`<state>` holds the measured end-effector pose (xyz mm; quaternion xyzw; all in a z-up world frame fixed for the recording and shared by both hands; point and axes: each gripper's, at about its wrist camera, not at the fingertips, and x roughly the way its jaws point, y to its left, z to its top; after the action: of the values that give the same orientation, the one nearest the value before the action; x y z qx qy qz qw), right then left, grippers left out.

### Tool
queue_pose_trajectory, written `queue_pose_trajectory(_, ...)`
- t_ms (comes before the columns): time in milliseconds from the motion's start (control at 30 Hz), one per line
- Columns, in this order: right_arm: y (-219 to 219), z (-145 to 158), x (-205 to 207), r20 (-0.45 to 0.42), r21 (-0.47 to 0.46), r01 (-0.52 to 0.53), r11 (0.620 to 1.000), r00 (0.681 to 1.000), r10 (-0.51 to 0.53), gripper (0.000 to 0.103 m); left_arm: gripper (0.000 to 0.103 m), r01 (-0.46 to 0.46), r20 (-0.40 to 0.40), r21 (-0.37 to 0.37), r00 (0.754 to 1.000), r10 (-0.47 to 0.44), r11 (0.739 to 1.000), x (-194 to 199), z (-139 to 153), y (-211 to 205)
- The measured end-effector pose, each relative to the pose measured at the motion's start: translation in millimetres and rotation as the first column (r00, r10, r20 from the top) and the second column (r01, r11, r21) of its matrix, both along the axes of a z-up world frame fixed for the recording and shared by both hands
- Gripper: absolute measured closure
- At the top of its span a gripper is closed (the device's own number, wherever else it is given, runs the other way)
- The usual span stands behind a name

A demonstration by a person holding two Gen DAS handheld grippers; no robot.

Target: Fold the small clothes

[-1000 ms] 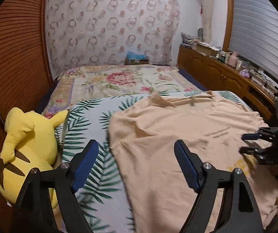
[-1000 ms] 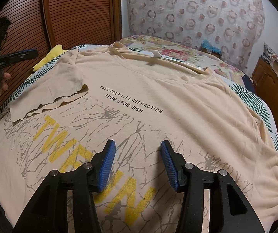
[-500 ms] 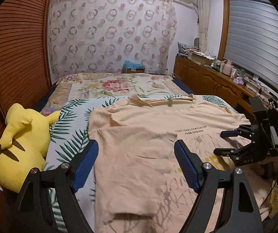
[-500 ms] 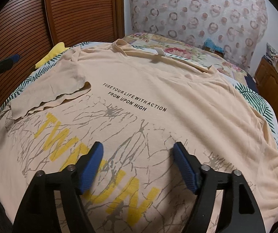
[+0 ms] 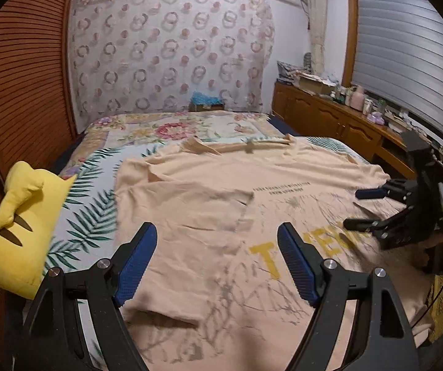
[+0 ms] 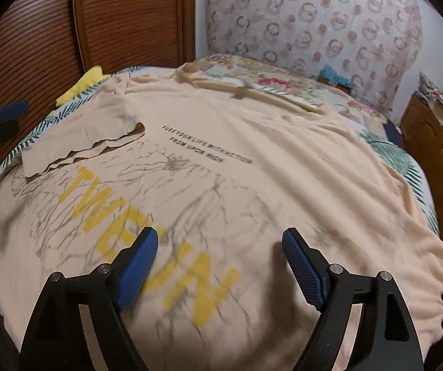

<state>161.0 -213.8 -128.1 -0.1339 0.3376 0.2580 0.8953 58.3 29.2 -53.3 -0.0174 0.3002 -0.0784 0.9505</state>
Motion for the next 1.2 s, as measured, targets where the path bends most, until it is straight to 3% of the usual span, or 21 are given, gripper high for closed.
queue_pose_trajectory(333,-93.2,9.9,-41.6,0.048,0.043,0.149,0.988,0.987,-0.151,0.019,0.022,0.079,-0.009,-0.005,0.997,-0.079,0.997,-8.8,-2.0,-35.3)
queue_pose_trajectory(667,-179.4,6.7,-49.9,0.036,0.066,0.339,0.938,0.939,-0.342,0.019,0.022,0.105,0.007,0.009,0.994,-0.105,0.994,-15.1,3.3,-55.7)
queue_pose_trajectory(1000,-223.0,-11.2,-21.5,-0.078,0.118,0.449,0.885,0.893,-0.443,0.023,0.022,0.109,-0.014,0.028,0.994,-0.109,0.994,-18.0,-3.9,-65.4)
queue_pose_trajectory(1200,-243.8,-18.5,6.9,-0.174,0.197,0.459,0.866,0.886,-0.43,0.033,0.022,0.104,-0.026,0.029,0.994,-0.104,0.994,-16.3,-7.5,-66.0)
